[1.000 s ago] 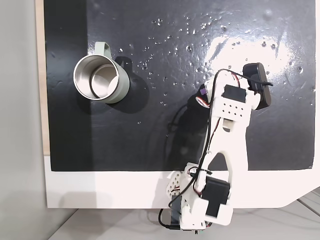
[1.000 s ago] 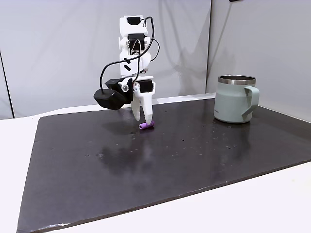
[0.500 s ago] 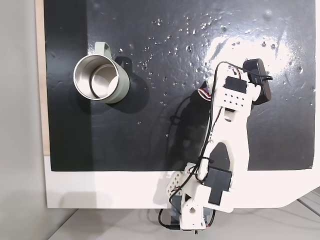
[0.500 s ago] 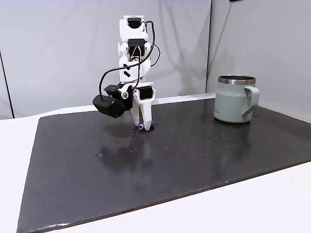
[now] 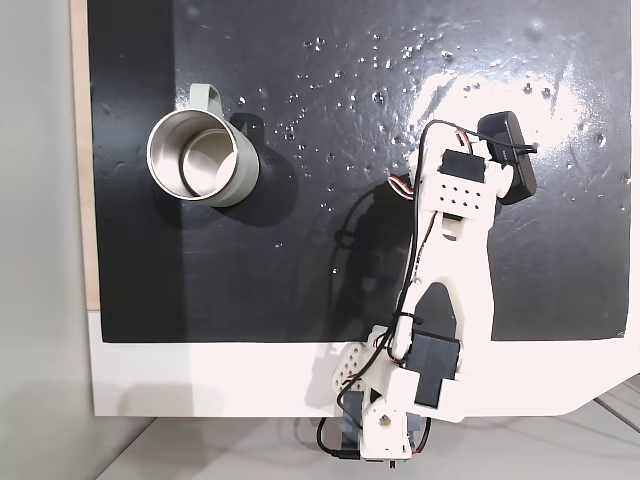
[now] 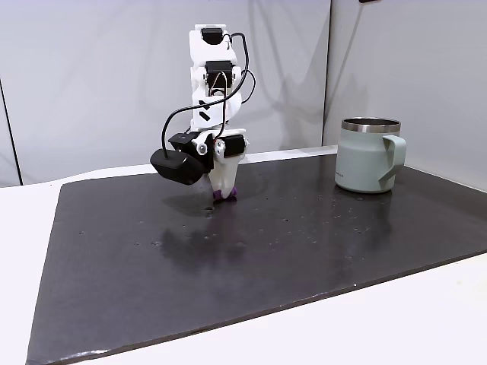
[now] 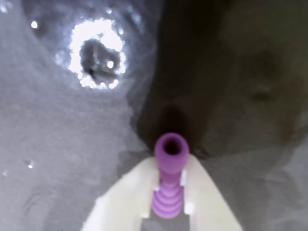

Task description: Grasp a pengrip and put it in the cup.

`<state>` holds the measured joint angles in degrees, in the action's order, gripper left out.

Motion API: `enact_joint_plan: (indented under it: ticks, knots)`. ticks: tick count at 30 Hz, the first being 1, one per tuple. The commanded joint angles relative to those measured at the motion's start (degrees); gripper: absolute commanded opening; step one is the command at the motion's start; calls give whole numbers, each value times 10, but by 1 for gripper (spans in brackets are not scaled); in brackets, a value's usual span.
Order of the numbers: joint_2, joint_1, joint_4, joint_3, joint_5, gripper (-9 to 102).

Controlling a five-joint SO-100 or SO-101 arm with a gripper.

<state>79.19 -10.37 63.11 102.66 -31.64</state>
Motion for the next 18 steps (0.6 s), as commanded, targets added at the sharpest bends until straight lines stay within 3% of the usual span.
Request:
enact_joint_plan:
  ticks: [1, 7, 18]
  knots:
    - [8, 5, -1, -22, -4, 3]
    - [90, 27, 42, -25, 20, 2]
    - [238, 185, 258, -179, 129, 3]
